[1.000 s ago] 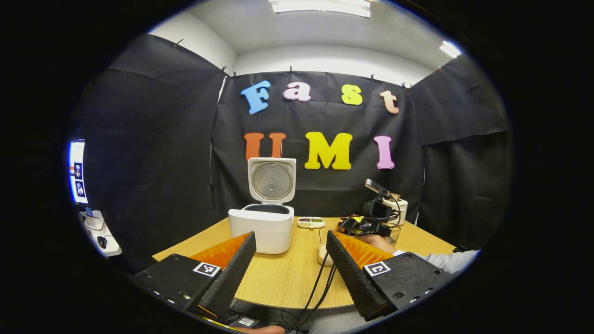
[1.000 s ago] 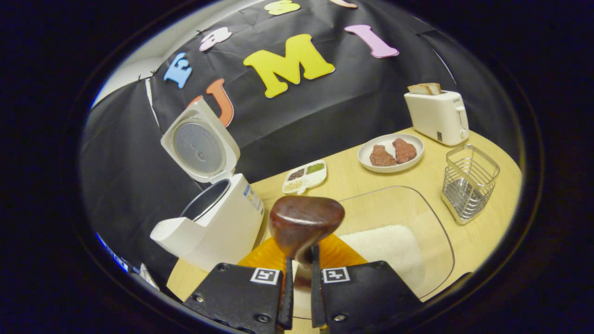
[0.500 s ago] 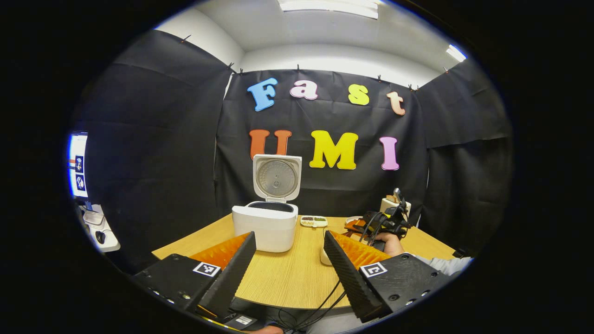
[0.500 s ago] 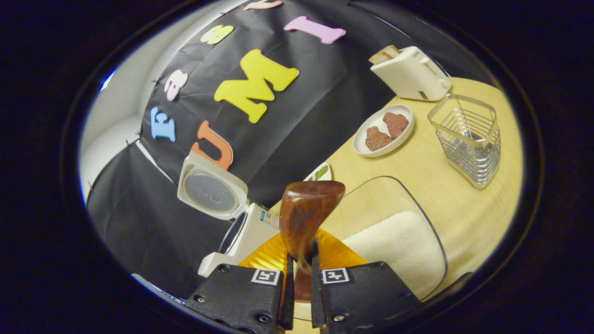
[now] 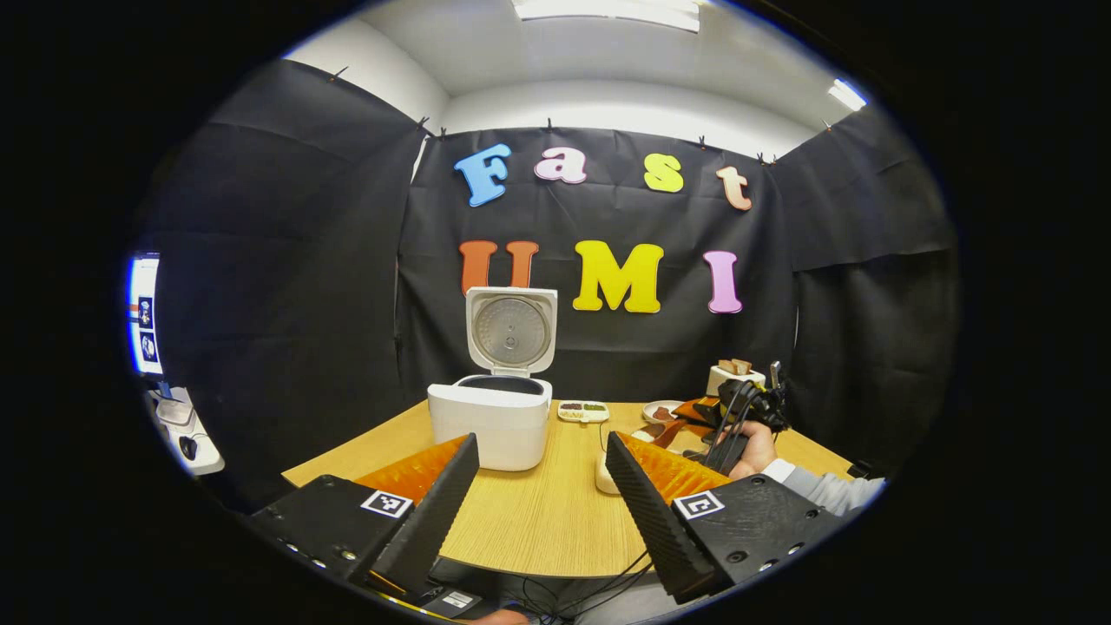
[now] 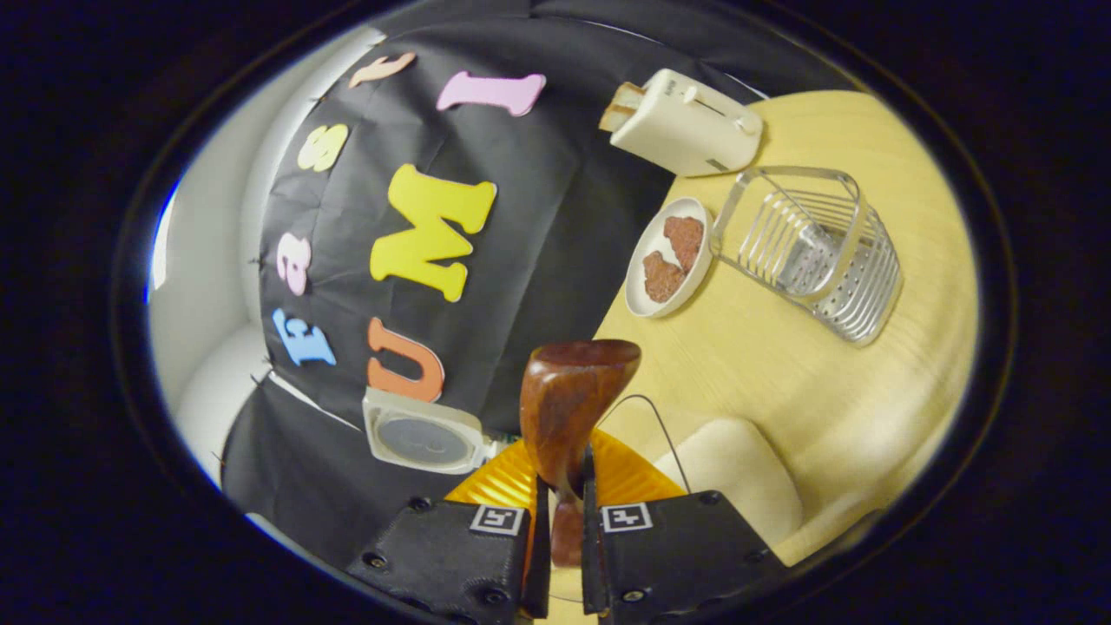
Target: Close the left gripper, press the button to open the rice cooker; take a wooden spoon from the chopstick holder with the right hand, scoop a spoonful of rice and pour it into the rice cooker, then put the wooden spoon back into the chopstick holder.
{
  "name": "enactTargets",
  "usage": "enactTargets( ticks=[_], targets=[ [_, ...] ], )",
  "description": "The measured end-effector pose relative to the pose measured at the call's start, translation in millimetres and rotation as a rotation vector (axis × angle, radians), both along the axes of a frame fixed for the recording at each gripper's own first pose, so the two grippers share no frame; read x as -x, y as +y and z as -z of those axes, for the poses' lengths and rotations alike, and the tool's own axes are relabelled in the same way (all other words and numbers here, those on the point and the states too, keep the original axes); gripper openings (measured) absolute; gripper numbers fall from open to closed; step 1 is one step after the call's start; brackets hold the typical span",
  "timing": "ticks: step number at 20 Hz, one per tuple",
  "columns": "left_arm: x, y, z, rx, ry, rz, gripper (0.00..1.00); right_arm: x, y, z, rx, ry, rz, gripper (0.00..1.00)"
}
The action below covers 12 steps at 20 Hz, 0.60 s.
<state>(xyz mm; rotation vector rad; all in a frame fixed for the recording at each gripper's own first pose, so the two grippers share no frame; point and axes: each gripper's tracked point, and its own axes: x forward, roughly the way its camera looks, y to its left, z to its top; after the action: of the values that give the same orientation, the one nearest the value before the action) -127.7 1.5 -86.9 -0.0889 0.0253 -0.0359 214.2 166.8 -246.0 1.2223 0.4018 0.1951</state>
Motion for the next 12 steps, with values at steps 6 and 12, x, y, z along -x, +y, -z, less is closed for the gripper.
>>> enactTargets(
  ticks=[6, 12],
  targets=[
    [-3, -2, 4, -0.009, 0.013, 0.003, 0.94, -4, -14, -17, -0.316, 0.013, -0.009, 0.19],
    [0, 9, 0, 0.006, 0.007, -0.017, 0.94, -4, 1, -67, -0.477, -0.042, -0.025, 0.19]
  ],
)
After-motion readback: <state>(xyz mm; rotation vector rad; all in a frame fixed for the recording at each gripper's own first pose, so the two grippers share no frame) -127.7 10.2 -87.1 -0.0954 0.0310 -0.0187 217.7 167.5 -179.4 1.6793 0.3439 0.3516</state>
